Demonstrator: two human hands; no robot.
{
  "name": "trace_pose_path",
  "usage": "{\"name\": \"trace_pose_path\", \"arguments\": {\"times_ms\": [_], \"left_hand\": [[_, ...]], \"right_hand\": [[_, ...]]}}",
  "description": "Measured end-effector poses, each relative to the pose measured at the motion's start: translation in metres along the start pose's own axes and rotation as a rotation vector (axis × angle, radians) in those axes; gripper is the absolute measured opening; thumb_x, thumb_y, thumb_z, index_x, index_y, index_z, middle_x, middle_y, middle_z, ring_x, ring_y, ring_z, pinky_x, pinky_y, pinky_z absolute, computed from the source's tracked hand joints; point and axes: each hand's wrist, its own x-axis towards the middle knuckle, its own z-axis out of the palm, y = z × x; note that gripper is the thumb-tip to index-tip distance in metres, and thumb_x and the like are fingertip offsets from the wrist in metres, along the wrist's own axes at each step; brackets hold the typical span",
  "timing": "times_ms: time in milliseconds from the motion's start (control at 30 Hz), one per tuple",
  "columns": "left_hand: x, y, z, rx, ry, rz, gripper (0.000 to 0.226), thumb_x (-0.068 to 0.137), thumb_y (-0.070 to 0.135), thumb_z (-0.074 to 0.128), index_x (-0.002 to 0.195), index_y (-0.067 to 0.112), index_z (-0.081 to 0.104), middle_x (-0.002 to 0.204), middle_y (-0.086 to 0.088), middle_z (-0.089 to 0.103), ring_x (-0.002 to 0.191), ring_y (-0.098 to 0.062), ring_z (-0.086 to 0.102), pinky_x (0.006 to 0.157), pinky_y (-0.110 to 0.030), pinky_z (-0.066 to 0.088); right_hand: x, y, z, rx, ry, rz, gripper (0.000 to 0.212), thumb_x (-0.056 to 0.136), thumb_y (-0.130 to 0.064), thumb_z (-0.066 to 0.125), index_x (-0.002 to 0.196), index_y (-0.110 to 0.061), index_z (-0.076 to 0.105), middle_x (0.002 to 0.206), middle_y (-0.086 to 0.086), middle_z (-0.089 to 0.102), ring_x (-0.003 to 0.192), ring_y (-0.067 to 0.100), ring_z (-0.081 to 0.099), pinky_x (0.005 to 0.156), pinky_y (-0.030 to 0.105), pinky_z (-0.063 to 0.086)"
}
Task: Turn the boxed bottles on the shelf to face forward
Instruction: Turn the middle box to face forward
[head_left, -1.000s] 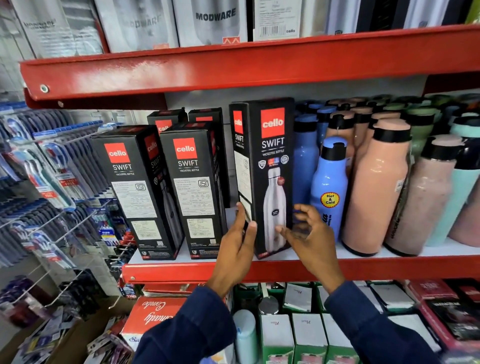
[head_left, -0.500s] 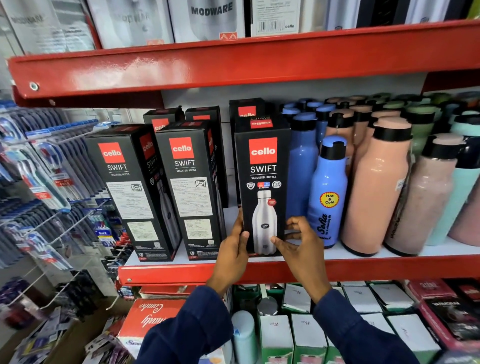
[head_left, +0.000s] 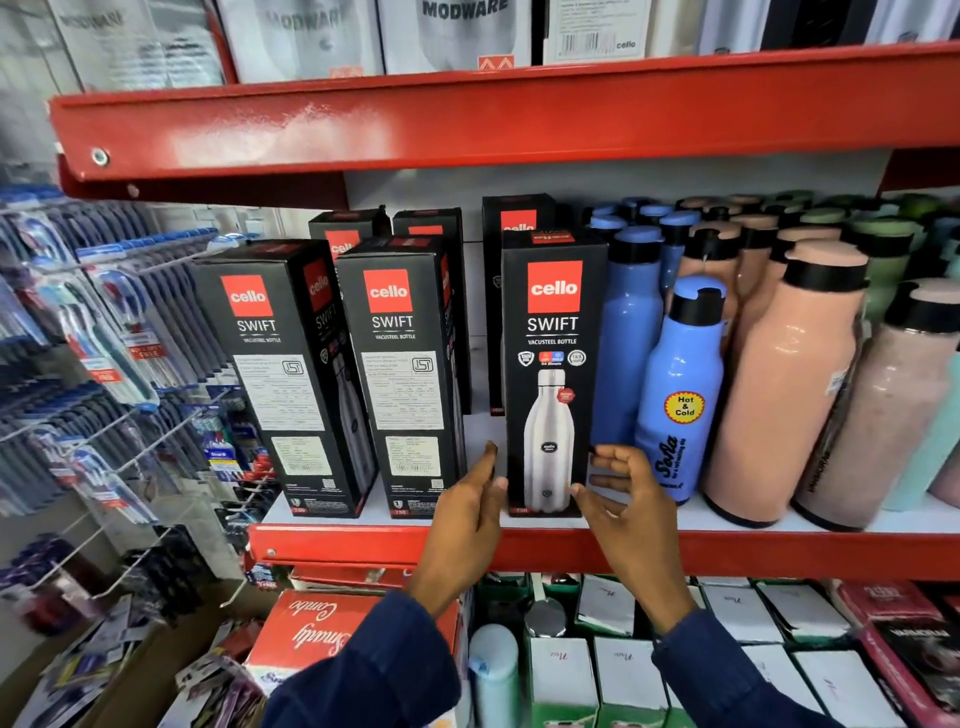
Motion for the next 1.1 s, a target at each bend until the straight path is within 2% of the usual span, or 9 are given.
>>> {"name": "trace_pose_path", "arguments": {"times_ms": [133,200,267,400,533,633,733,867,1100], "left_hand": [[-0.035,0.007,-0.035,0.067,0.213,0.064,0.031,0.097,0.025,0.058,0.128,0.026,0.062,0.122,0.014,0.065,0.104,0.012,0.061,0.075,-0.002,0.051],[-0.043,0.007,-0.055,0.105,0.437,0.066,0.024,0.093,0.026,0.062,0.116,0.028,0.068,0.112,0.008,0.074,0.094,0.007,0.069,0.073,-0.007,0.056],[-0.041,0.007,-0.068,0.124,0.557,0.051,0.031,0.09,0.029,0.062,0.12,0.022,0.068,0.113,0.001,0.075,0.093,-0.001,0.071,0.082,-0.019,0.059],[-0.025,0.009,-0.077,0.252,0.458,-0.037,0.062,0.091,0.033,0.062,0.145,0.009,0.042,0.135,-0.012,0.063,0.119,-0.025,0.064,0.101,-0.042,0.053],[-0.013,0.005,-0.076,0.248,0.377,-0.11,0.074,0.088,0.044,0.056,0.15,0.014,0.028,0.125,-0.024,0.065,0.112,-0.038,0.064,0.097,-0.047,0.053],[-0.009,0.009,-0.078,0.156,0.408,-0.109,0.076,0.086,0.042,0.065,0.148,0.012,0.032,0.141,-0.009,0.058,0.125,-0.026,0.059,0.107,-0.04,0.048],[-0.008,0.009,-0.083,0.069,0.446,-0.062,0.072,0.077,0.045,0.075,0.138,0.023,0.042,0.126,0.007,0.066,0.112,-0.012,0.065,0.098,-0.037,0.054],[-0.009,0.008,-0.089,-0.043,0.473,-0.048,0.094,0.062,0.056,0.085,0.14,0.03,0.037,0.13,0.009,0.064,0.117,-0.008,0.063,0.099,-0.039,0.054],[-0.013,0.02,-0.105,-0.115,0.503,0.091,0.085,0.065,0.03,0.086,0.138,0.031,0.042,0.124,0.02,0.063,0.114,0.003,0.06,0.099,-0.026,0.052]], "right_hand": [[-0.019,-0.021,0.001,-0.012,0.211,-0.119,0.031,0.078,0.0,0.072,0.099,-0.02,0.062,0.093,-0.004,0.069,0.081,0.011,0.066,0.074,0.023,0.056],[-0.032,-0.038,0.012,-0.01,0.163,-0.211,0.028,0.079,0.003,0.069,0.096,-0.018,0.066,0.091,-0.006,0.07,0.079,0.009,0.066,0.072,0.018,0.054],[-0.042,-0.053,0.032,0.004,-0.009,-0.242,0.028,0.082,-0.001,0.066,0.103,-0.02,0.068,0.098,-0.01,0.071,0.087,0.005,0.067,0.077,0.014,0.053],[-0.042,-0.069,0.079,-0.011,-0.245,-0.222,0.045,0.092,-0.011,0.053,0.136,-0.022,0.052,0.129,-0.011,0.06,0.117,-0.005,0.056,0.1,0.016,0.045],[-0.024,-0.069,0.106,-0.08,-0.248,-0.147,0.056,0.093,-0.003,0.045,0.146,-0.019,0.037,0.143,-0.001,0.053,0.129,0.008,0.05,0.111,0.03,0.041],[-0.018,-0.072,0.111,-0.077,-0.219,-0.128,0.057,0.091,0.003,0.045,0.143,-0.02,0.041,0.141,-0.001,0.054,0.129,0.007,0.05,0.112,0.032,0.041],[-0.021,-0.075,0.109,-0.037,-0.178,-0.149,0.054,0.092,0.005,0.044,0.138,-0.024,0.048,0.135,-0.005,0.058,0.124,0.002,0.053,0.109,0.029,0.044],[-0.025,-0.084,0.103,0.042,-0.112,-0.191,0.049,0.093,0.006,0.044,0.129,-0.024,0.057,0.125,-0.009,0.064,0.115,-0.001,0.059,0.102,0.027,0.049],[-0.026,-0.104,0.087,0.054,0.042,-0.26,0.033,0.091,-0.008,0.06,0.121,-0.02,0.063,0.116,-0.007,0.068,0.104,0.001,0.064,0.092,0.029,0.055]]}}
